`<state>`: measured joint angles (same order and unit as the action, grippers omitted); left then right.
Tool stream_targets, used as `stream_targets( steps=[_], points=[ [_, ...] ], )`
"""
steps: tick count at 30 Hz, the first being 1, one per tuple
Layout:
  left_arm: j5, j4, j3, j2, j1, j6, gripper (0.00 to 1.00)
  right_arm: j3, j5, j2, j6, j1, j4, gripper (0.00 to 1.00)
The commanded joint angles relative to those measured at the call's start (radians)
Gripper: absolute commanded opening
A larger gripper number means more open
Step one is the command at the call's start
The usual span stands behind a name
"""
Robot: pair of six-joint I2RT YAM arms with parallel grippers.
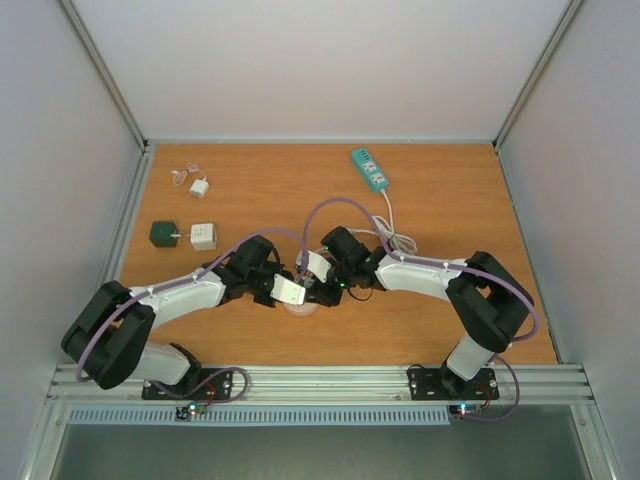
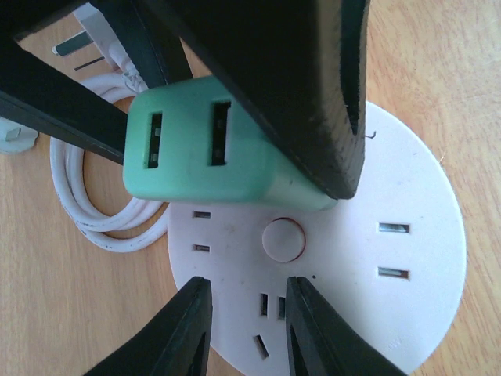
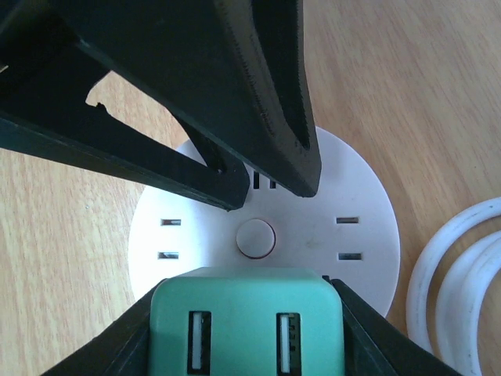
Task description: Pull the plug off the socket
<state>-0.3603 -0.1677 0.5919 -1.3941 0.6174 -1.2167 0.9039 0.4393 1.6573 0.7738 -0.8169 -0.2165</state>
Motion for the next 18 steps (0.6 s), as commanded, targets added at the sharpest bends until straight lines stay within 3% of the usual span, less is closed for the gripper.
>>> stream_targets(
  steps=[1, 12, 18],
  points=[
    [0.067, -0.203, -0.057, -0.039, 0.009, -0.001, 0.29, 0.044, 0.118, -0.015, -0.031, -0.001, 0.052, 0.09],
    [-0.077, -0.306, -0.037, 0.166, 0.009, 0.072, 0.35, 0.015, 0.086, 0.012, -0.025, -0.002, 0.071, 0.09],
    [-0.081, -0.299, -0.054, 0.219, 0.020, 0.084, 0.39, 0.007, 0.069, 0.023, -0.027, -0.004, 0.077, 0.09]
  ],
)
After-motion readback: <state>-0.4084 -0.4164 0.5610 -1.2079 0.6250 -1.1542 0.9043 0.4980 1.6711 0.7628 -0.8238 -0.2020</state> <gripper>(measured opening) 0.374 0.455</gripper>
